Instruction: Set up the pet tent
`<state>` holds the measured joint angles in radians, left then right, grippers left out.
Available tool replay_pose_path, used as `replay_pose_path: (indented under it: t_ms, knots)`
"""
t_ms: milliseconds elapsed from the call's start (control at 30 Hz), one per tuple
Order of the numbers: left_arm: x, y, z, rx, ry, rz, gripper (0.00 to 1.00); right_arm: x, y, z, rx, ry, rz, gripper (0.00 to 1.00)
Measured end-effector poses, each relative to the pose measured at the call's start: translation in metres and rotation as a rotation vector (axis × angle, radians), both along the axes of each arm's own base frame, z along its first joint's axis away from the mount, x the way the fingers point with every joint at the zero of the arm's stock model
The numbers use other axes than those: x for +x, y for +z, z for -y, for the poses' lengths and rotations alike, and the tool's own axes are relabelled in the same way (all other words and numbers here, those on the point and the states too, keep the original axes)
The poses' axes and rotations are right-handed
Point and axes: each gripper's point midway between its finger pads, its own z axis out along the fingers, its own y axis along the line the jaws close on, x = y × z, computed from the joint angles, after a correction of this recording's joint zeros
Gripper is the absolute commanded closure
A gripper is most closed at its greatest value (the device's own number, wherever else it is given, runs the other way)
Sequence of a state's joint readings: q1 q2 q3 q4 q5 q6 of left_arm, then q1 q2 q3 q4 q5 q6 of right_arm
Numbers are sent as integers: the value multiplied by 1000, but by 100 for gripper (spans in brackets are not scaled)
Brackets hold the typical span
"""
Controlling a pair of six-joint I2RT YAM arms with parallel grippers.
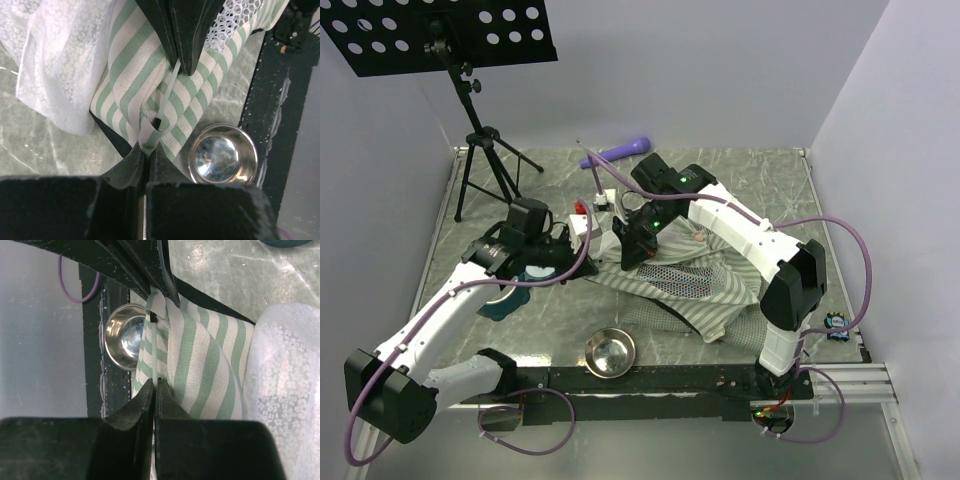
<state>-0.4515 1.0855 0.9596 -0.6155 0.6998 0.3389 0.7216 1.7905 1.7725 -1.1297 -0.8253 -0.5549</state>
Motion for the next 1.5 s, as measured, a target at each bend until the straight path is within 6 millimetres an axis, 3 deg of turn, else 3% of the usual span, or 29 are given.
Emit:
replay_pose_path:
  t_ms: [200,600,1167,1200,1300,1433,1500]
  knots:
    - [3,-1,-2,17,5,22,77,0,-3,0,-15,-1,7,100]
    - [-1,-1,4,46,-47,72,83,-6,-18,-5,-55,9,-40,100]
    - [-4,-7,25,113,-114,177,76,-14,-16,-9,-70,-7,-113,100]
    - [-4,-8,26,119,-118,183,77,-14,-16,-9,-71,-9,-116,100]
    - [-3,-12,29,148,-130,212,99,-14,-17,-9,-76,-13,-126,100]
    - [-6,-18,29,184,-155,225,99,-14,-21,-8,-86,-9,-134,98]
    - [-6,-18,29,190,-155,231,99,-12,-22,-7,-83,-10,-133,88]
